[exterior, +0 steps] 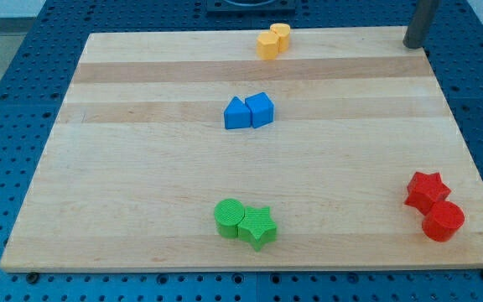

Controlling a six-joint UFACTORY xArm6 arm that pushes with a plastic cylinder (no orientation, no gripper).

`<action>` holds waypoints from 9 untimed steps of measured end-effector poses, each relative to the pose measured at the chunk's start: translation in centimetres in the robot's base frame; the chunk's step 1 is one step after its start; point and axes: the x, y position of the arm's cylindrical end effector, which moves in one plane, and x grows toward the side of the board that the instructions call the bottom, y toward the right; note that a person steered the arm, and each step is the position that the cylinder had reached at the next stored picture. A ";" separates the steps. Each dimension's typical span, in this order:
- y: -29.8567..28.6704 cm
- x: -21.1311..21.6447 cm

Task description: Move your arm towards the yellow heart

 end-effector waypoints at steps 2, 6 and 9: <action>0.0 0.0; -3.5 -1.6; -12.6 -4.9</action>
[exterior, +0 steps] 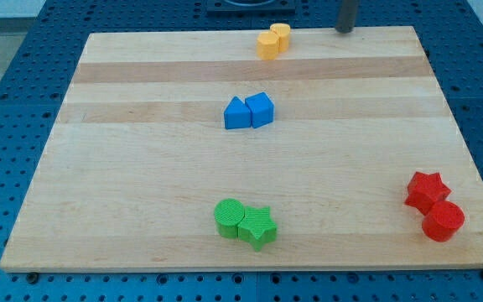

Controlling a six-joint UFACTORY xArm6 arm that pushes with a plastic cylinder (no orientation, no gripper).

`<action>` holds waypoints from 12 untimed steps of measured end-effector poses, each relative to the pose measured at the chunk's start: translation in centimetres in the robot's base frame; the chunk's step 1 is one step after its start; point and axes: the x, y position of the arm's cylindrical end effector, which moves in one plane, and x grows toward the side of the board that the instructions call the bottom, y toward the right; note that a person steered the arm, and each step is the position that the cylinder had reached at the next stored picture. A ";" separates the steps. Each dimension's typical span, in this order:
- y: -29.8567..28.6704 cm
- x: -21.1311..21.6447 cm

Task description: Move your arm towards the yellow heart

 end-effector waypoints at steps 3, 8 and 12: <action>-5.4 0.4; -1.3 6.2; -8.3 0.1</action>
